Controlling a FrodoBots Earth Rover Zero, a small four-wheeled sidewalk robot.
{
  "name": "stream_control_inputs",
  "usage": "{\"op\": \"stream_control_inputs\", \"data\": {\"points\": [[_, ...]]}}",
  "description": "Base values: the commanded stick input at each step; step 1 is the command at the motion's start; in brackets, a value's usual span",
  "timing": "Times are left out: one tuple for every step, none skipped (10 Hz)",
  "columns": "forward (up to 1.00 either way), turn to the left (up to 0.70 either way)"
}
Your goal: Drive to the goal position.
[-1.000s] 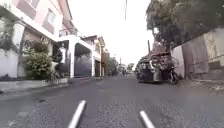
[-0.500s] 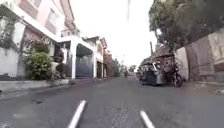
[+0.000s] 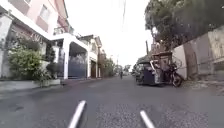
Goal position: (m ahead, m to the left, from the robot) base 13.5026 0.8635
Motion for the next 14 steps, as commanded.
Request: {"op": "stream_control_inputs", "data": {"points": [[1.0,-0.4],[1.0,-0.4],[1.0,0.0],[1.0,0.0],[1.0,0.0],[0.0,-1.0],[0.0,-1.0],[0.0,-1.0],[0.0,-1.0],[0.0,-1.0],[0.0,-1.0],[0.0,-1.0],[0.0,-1.0],[0.0,-1.0]]}}
